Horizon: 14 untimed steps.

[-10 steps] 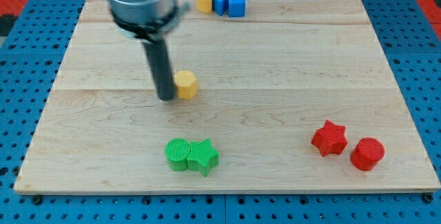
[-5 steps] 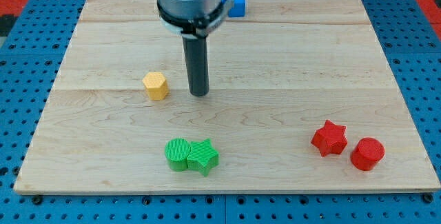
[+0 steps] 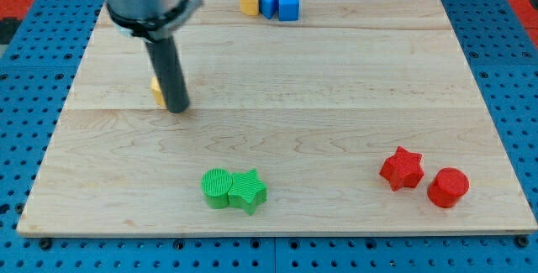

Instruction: Move the hexagon close to the heart

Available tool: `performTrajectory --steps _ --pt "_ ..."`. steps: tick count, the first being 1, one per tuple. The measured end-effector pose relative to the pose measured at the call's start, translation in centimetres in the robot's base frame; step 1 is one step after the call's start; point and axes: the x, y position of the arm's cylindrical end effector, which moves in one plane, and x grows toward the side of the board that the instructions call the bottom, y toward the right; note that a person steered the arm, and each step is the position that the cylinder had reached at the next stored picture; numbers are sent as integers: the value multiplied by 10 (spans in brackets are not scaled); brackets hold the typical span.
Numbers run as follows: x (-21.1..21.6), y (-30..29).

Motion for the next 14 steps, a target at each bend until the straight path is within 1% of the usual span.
performTrajectory --steps 1,2,3,4,5,6,8,9,10,11,12,13,14 --pt "-28 -23" --pt "-25 -25" --pt "-29 -66" --pt "-61 -44" --pt "-73 0" --pt "-131 12" --pt "-188 14" --pt "-205 0" --pt "-211 34" --pt "-212 22" --pt "-164 20" --pt "-162 44" --pt "-175 54"
